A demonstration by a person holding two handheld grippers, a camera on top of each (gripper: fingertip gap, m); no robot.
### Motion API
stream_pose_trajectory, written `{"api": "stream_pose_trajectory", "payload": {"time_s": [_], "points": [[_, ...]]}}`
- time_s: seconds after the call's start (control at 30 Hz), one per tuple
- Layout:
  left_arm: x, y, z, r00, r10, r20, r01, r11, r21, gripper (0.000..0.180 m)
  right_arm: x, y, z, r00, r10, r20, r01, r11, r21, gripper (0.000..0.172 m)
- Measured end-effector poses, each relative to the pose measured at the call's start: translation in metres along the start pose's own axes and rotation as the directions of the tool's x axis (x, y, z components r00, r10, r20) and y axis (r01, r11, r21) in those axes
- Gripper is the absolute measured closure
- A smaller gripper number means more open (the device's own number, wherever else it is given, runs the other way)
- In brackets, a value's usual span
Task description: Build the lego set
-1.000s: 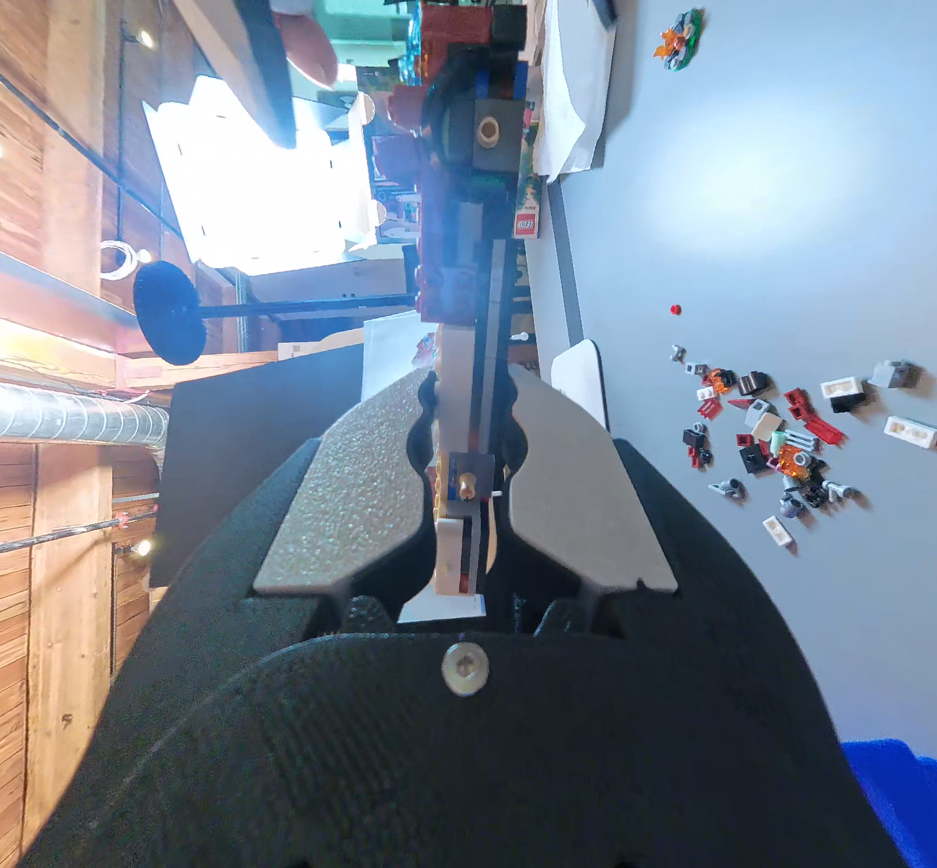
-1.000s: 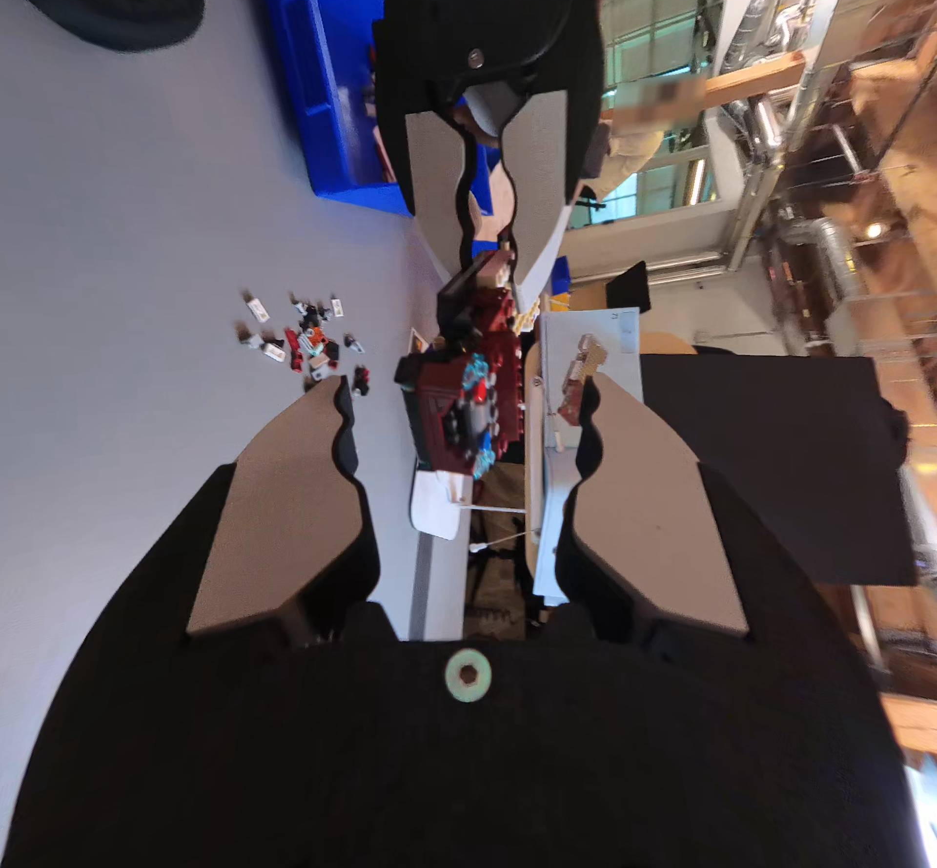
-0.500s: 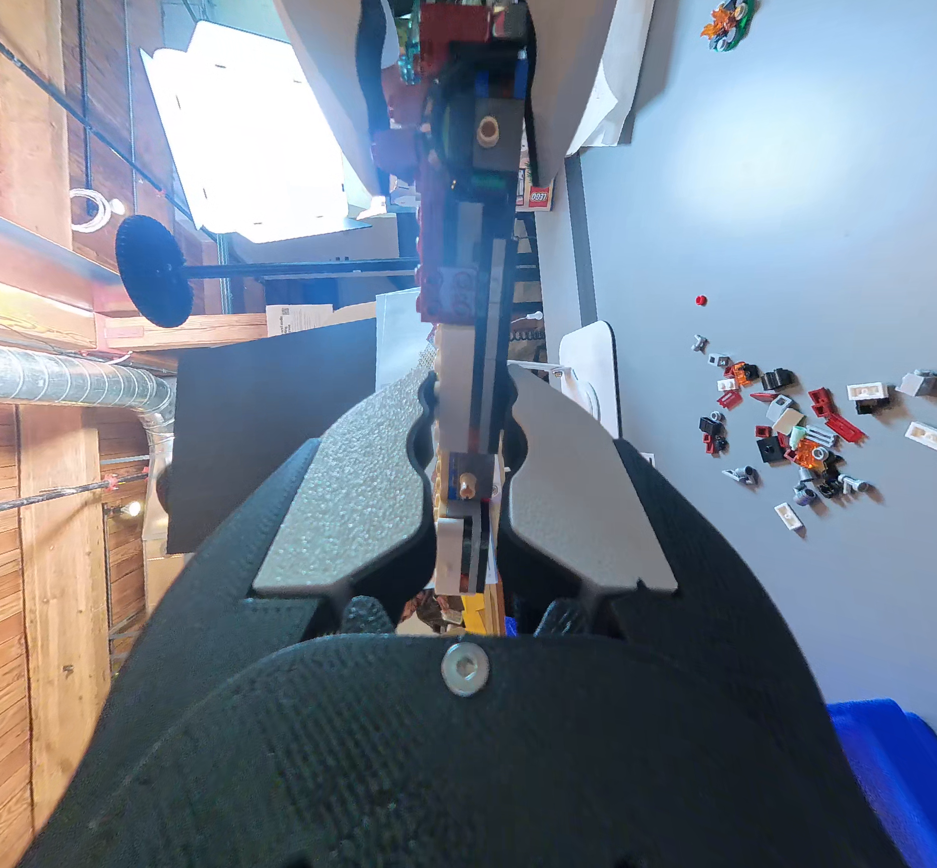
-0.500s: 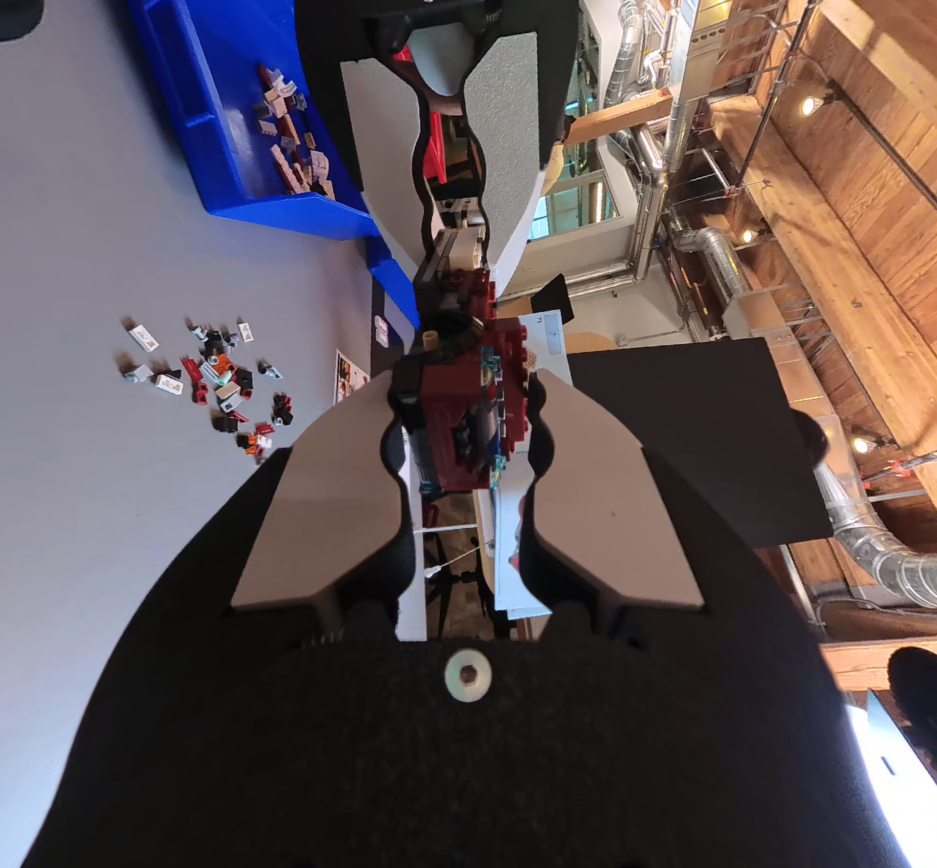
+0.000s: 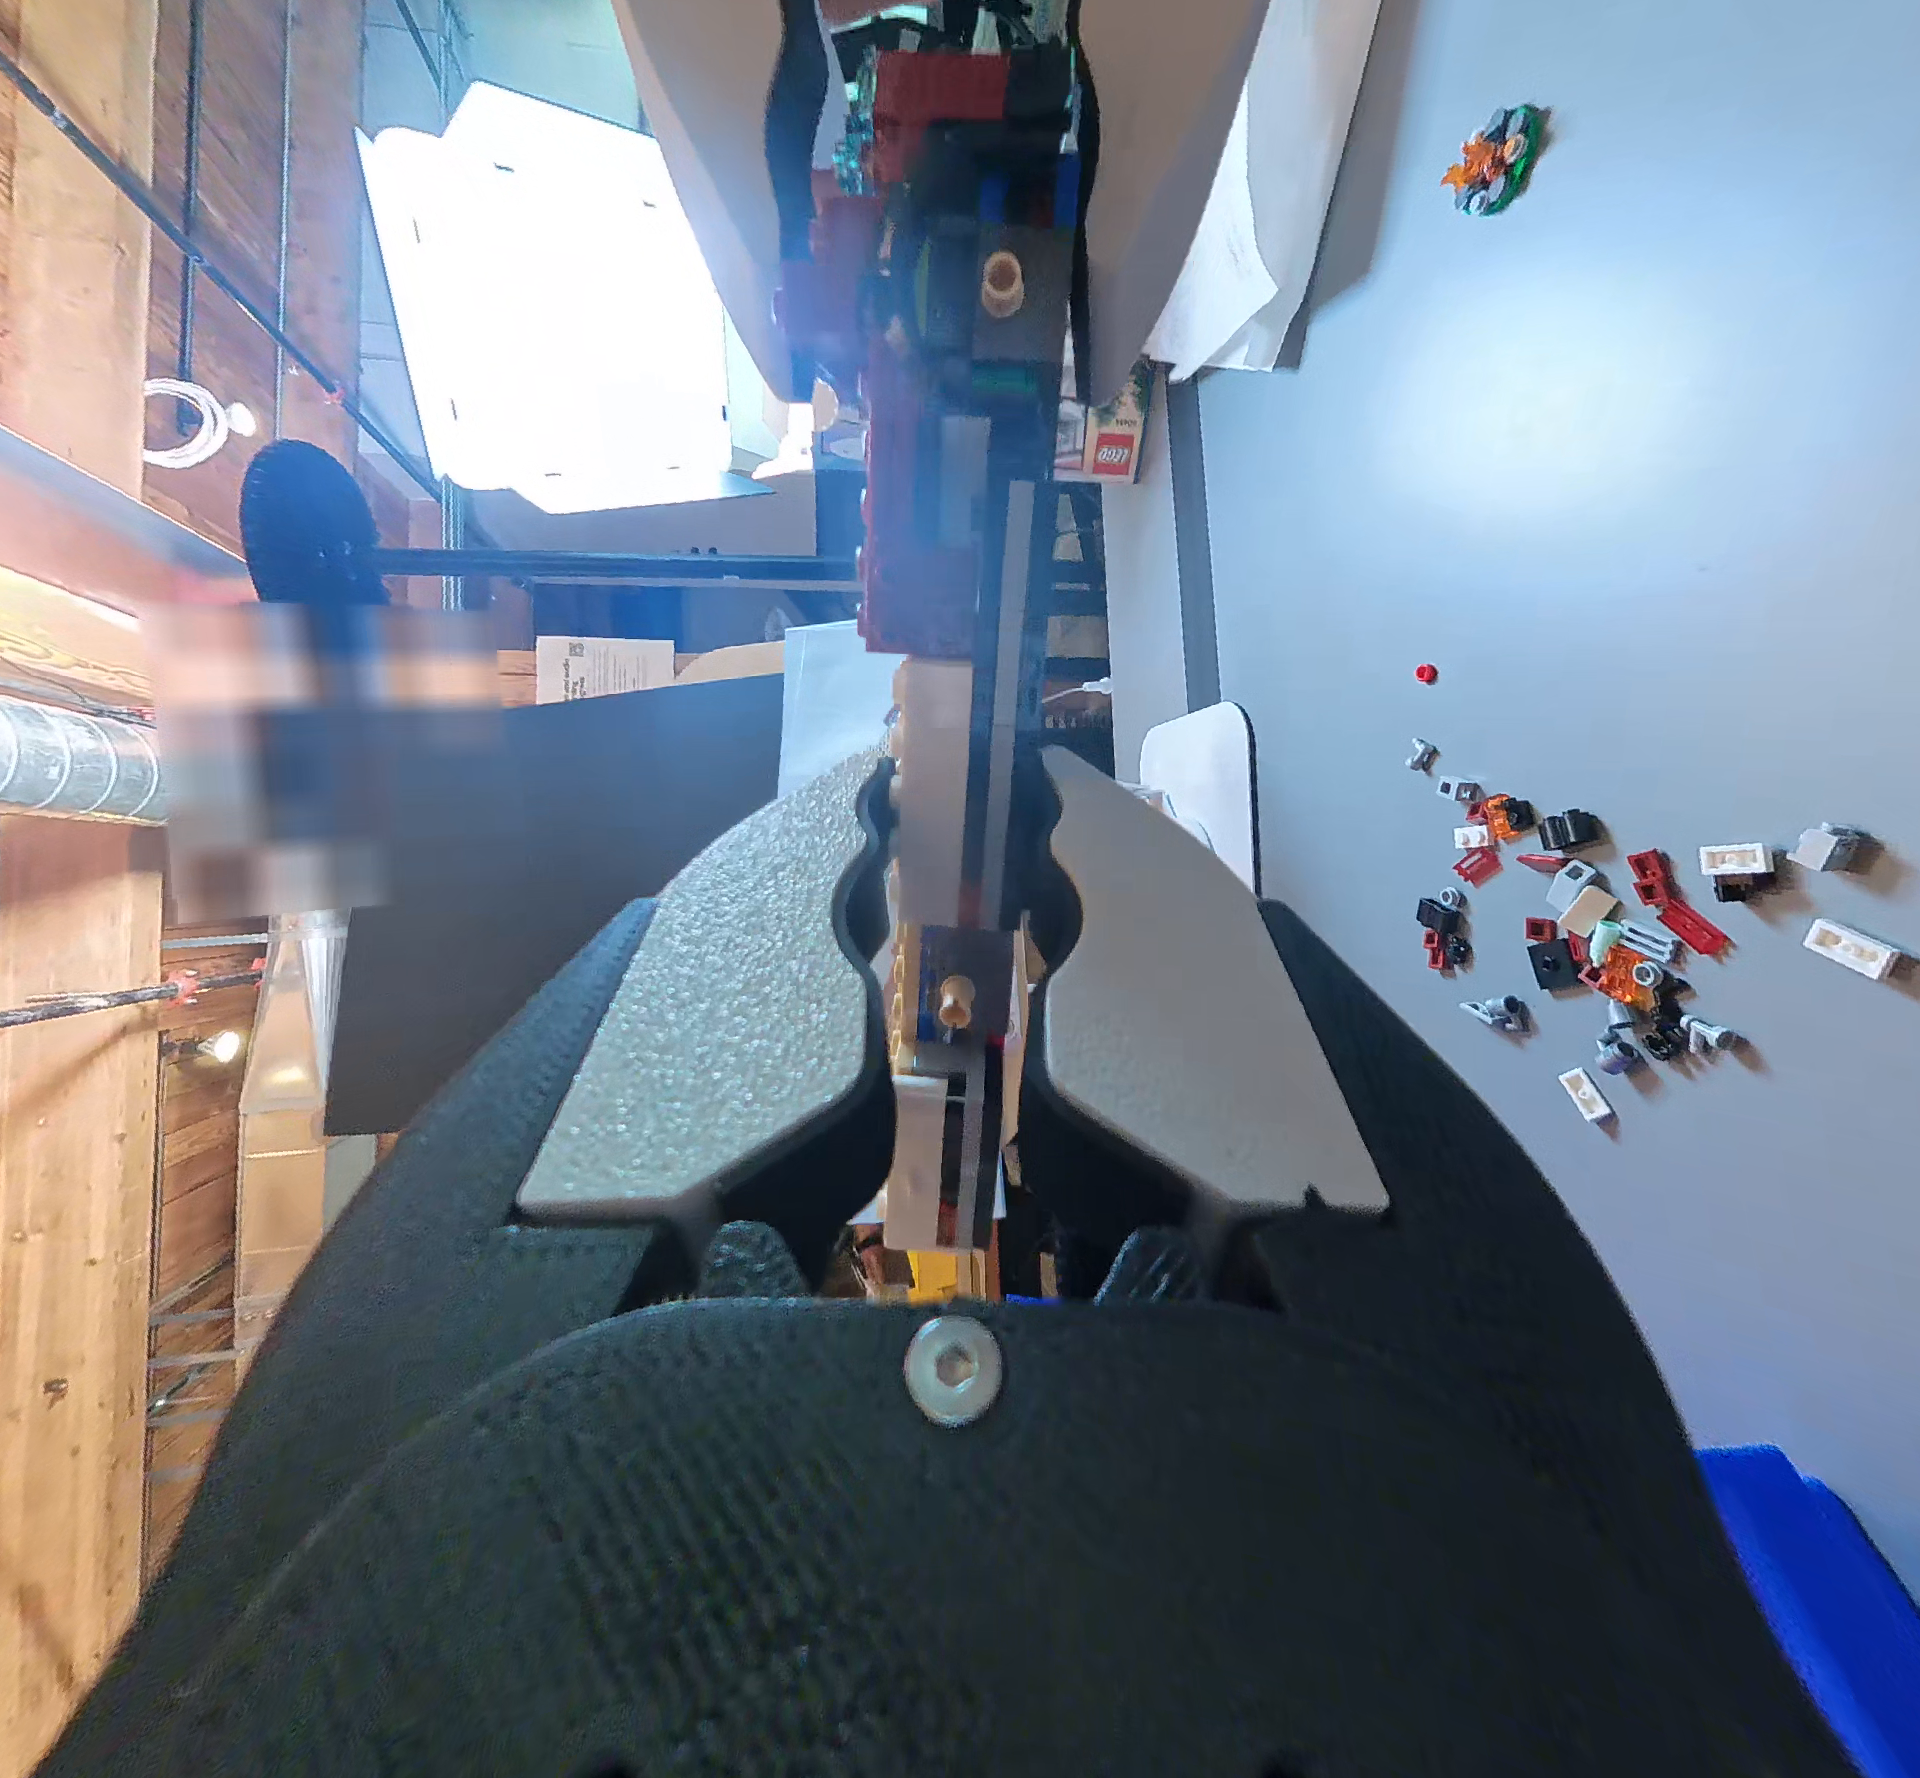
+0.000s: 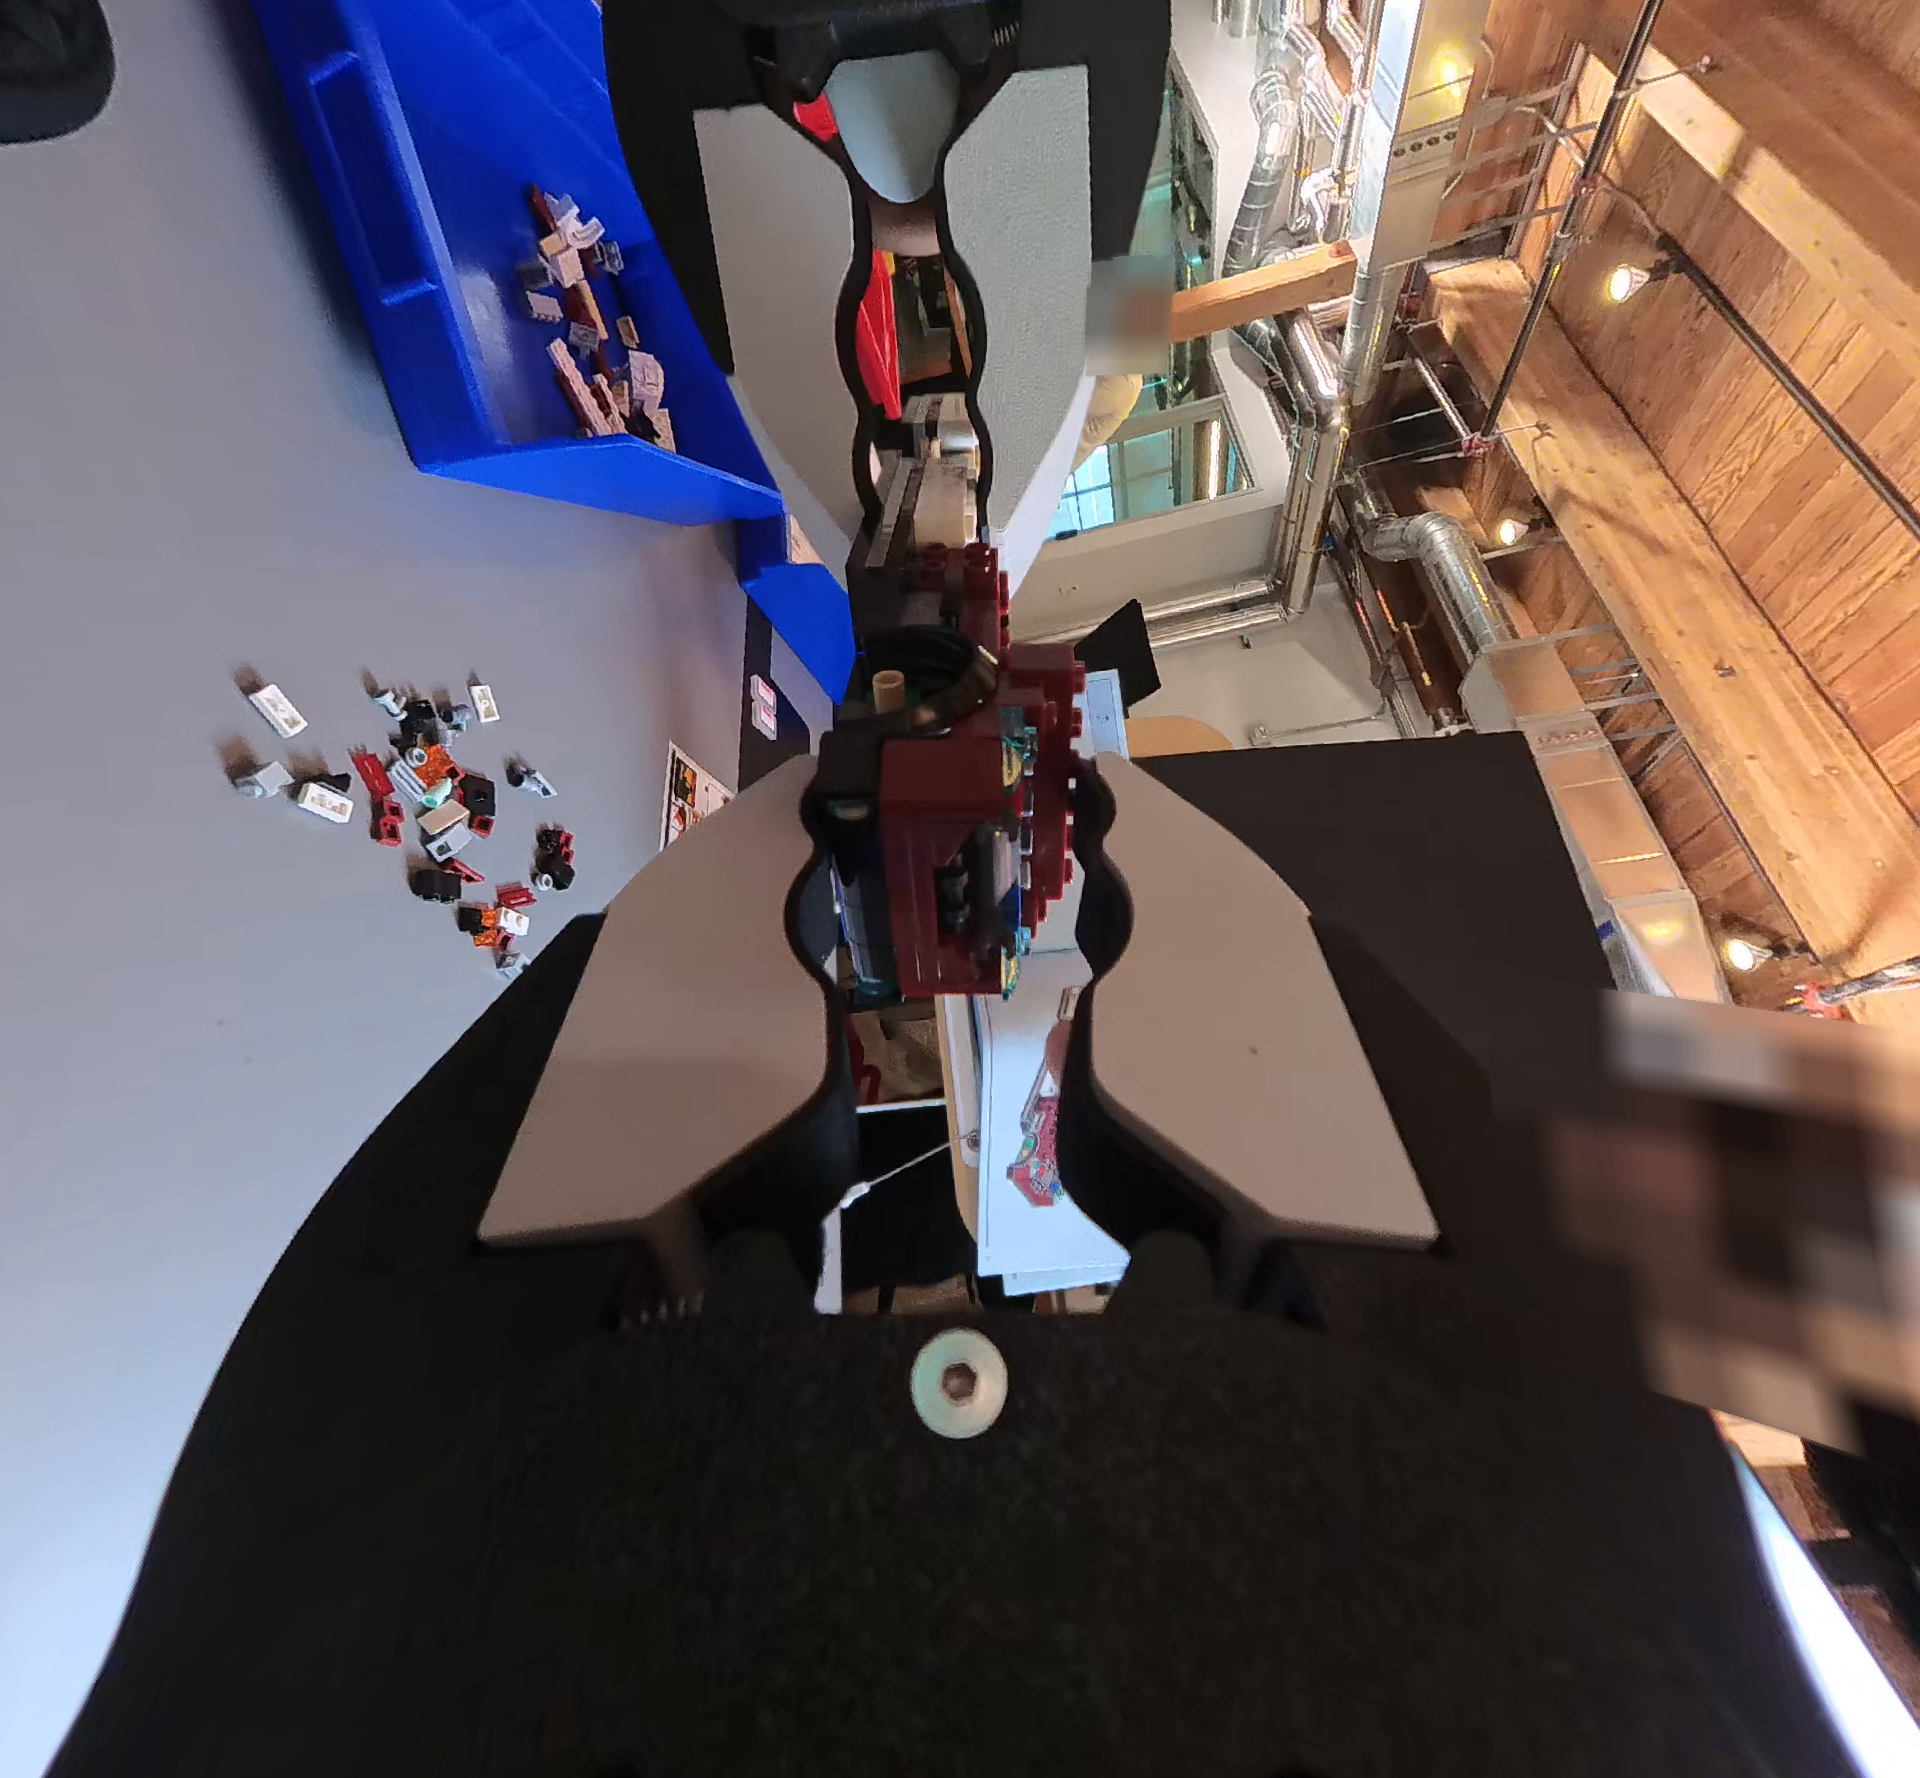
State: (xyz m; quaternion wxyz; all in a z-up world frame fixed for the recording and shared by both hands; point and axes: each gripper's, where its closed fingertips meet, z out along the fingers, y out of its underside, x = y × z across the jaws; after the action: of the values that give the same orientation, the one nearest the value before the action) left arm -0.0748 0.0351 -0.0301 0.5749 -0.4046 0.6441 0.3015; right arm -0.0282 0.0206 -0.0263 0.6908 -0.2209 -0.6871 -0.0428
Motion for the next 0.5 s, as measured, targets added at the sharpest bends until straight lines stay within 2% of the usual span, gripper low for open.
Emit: {"api": "stream_pose_trajectory", "payload": {"time_s": [0.5], "points": [[-0.016,-0.015,-0.019,0.997,0.026,0.069,-0.031,0.998,0.061,0.157,0.015,-0.015,-0.007,0.995,-0.096,0.025,0.095,0.995,0.034,0.127]]}}
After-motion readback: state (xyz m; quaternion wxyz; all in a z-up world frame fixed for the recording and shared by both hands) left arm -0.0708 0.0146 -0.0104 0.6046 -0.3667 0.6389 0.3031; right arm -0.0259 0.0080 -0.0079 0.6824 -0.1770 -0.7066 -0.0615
